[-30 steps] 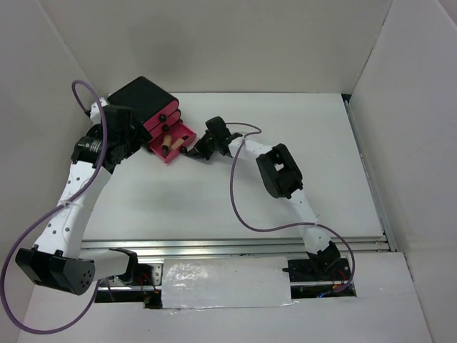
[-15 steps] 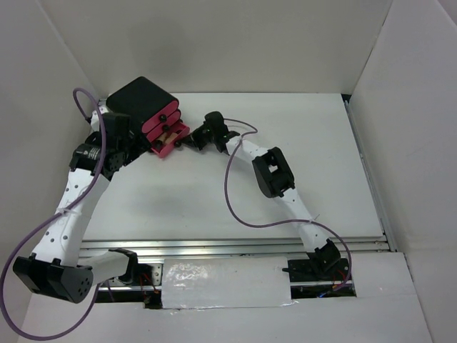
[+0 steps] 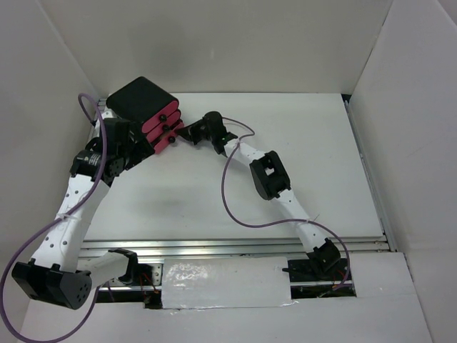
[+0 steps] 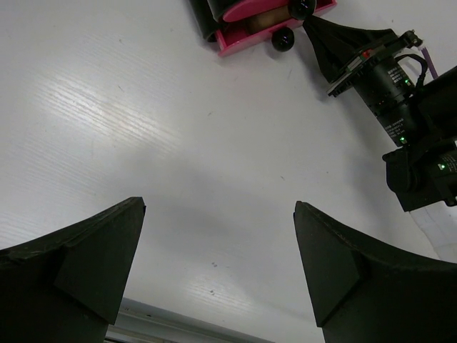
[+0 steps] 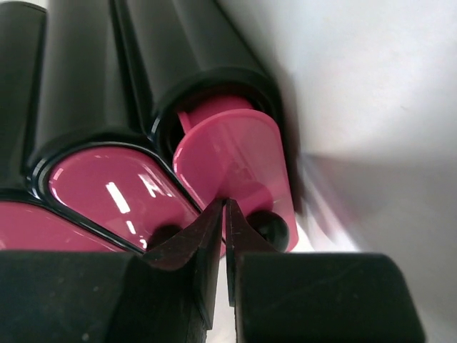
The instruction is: Organize the makeup
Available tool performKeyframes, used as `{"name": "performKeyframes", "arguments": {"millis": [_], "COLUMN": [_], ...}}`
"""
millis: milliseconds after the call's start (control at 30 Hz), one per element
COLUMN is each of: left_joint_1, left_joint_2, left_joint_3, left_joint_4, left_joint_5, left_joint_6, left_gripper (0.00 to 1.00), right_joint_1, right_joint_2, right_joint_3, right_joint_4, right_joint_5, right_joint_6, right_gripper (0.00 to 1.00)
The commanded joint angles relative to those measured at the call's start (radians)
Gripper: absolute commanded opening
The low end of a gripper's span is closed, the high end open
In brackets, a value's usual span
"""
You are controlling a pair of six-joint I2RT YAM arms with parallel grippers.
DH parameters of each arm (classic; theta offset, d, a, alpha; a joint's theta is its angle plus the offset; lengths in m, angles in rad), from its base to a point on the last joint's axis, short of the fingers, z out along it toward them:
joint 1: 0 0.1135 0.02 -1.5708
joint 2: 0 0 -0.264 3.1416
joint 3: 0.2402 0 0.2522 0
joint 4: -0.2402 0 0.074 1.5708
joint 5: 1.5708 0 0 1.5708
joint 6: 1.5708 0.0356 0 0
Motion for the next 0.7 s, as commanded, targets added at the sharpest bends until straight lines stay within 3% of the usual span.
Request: {"name": "performKeyframes", "arguments": {"millis": [0, 500, 600, 667], "left_joint_1": [0.004, 0.004, 0.004, 0.004], "left_joint_2": [-0.022, -0.027, -0.025, -0.021], "left_joint_3": [-0.001, 0.028, 0.039, 0.048], "left_joint_4": [0.030, -0.036, -0.043, -0.044], "left_joint_5": [0.013, -0.027, -0.033, -0.033], "left_joint_6": [0.018, 0.009, 0.017, 0.020], "left_gripper": [0.99, 0.99, 0.99, 0.99], "right_joint_1": [0.015, 0.078, 0.077, 0.072], "right_joint_2": [0.036, 0.082, 0.037, -0.044], "right_joint_3": [0.061, 0.121, 0.056, -0.078], "right_joint_4": [0.075, 0.119, 0.148, 0.207], "right_joint_5": [0.047, 0.206, 0.206, 0.225], "right_joint_6": [0.077, 0.218, 0.204, 0.192], "right_gripper": [0.13, 0.15, 0.15, 0.15]}}
